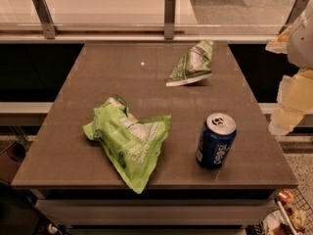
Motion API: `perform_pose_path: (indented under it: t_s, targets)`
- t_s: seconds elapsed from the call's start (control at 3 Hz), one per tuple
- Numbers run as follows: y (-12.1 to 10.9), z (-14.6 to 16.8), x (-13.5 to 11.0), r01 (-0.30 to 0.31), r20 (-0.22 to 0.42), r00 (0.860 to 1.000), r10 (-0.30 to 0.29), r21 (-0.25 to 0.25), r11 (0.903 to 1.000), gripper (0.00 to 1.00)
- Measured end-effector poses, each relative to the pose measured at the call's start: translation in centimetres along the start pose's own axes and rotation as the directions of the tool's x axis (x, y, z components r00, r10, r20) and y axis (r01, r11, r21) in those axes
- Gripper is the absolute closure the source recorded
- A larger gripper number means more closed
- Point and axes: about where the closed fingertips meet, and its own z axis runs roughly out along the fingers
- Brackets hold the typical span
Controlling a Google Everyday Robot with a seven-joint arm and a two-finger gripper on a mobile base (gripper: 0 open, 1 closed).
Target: Pick green jalapeno chip bag
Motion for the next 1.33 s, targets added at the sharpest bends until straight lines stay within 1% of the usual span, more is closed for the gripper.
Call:
perform_pose_path:
  t_s: [0.33, 0.67, 1.0, 1.33]
  targets:
    - [-0.1, 0.0, 0.0, 0.000, 0.001, 1.000, 0.000, 0.003, 1.0000, 0.00]
    - [-1.7, 0.1, -1.0, 0.008, 0.018, 1.000, -0.009, 0.033, 0.9994, 0.00]
    - [-3.7, 0.3, -2.0, 0.007, 0.054, 0.999, -0.010, 0.069, 0.9976, 0.00]
    - [-5.4, 1.3, -2.9, -0.017, 0.078, 0.997, 0.009, 0.097, 0.9952, 0.00]
